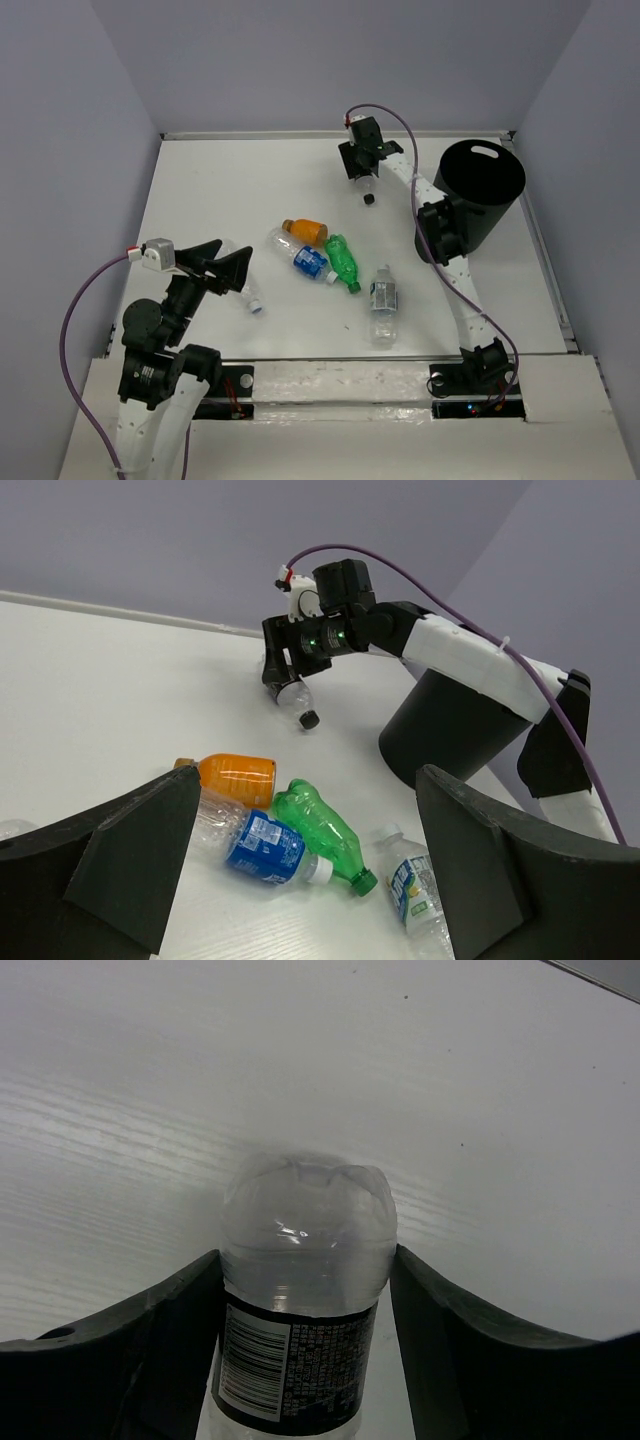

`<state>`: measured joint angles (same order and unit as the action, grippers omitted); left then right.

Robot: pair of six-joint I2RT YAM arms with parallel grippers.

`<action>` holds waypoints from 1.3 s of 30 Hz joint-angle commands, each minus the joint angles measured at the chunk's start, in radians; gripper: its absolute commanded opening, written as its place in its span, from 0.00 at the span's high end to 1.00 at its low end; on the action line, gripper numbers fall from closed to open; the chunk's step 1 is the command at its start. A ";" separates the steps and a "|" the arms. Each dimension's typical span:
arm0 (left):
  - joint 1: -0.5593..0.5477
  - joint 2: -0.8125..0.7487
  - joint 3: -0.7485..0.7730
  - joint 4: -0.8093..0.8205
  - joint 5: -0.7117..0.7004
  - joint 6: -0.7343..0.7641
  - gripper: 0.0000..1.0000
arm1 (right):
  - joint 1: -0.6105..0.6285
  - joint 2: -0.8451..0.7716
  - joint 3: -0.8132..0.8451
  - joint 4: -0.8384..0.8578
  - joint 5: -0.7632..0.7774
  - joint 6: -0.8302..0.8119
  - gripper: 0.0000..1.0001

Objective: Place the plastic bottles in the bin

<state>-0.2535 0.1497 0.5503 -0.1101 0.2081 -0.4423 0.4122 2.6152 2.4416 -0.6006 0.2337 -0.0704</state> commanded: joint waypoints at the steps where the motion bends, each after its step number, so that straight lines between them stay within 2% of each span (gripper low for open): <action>1: -0.003 0.008 0.028 0.035 0.005 0.017 0.01 | -0.003 -0.009 -0.002 0.057 -0.034 0.029 0.40; 2: -0.003 0.007 0.028 0.036 0.005 0.019 0.01 | -0.003 -0.017 -0.012 0.062 -0.037 0.035 0.49; 6: -0.004 0.005 0.028 0.036 0.005 0.017 0.01 | 0.022 -0.081 -0.047 0.100 -0.048 0.041 0.64; 13: -0.004 0.005 0.025 0.038 -0.001 0.013 0.01 | 0.076 -0.360 -0.084 0.215 -0.131 0.121 0.64; 17: -0.004 -0.001 0.022 0.039 0.008 0.013 0.01 | 0.076 -0.640 -0.303 0.330 -0.091 0.106 0.66; 18: -0.004 -0.004 0.022 0.043 0.011 0.014 0.01 | 0.076 -0.762 -0.422 0.353 -0.064 0.097 0.66; 20: -0.004 -0.013 0.020 0.046 0.016 0.014 0.01 | 0.076 -0.881 -0.550 0.427 0.044 0.043 0.66; 21: -0.006 -0.018 0.019 0.044 0.016 0.014 0.01 | 0.063 -0.988 -0.663 0.447 0.079 0.032 0.66; 25: -0.010 -0.019 0.019 0.047 0.020 0.016 0.01 | -0.022 -1.197 -0.899 0.556 0.176 0.017 0.67; 29: -0.016 -0.013 0.019 0.047 0.028 0.016 0.01 | -0.127 -1.284 -1.018 0.588 0.297 0.038 0.67; 35: -0.018 0.005 0.019 0.047 0.039 0.017 0.01 | -0.317 -1.262 -1.102 0.622 0.187 0.164 0.67; 39: -0.016 -0.002 0.017 0.046 0.037 0.014 0.01 | -0.328 -1.261 -1.139 0.625 0.174 0.214 0.67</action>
<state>-0.2672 0.1417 0.5503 -0.1085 0.2199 -0.4423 0.0967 1.3952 1.3163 -0.0296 0.4297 0.0631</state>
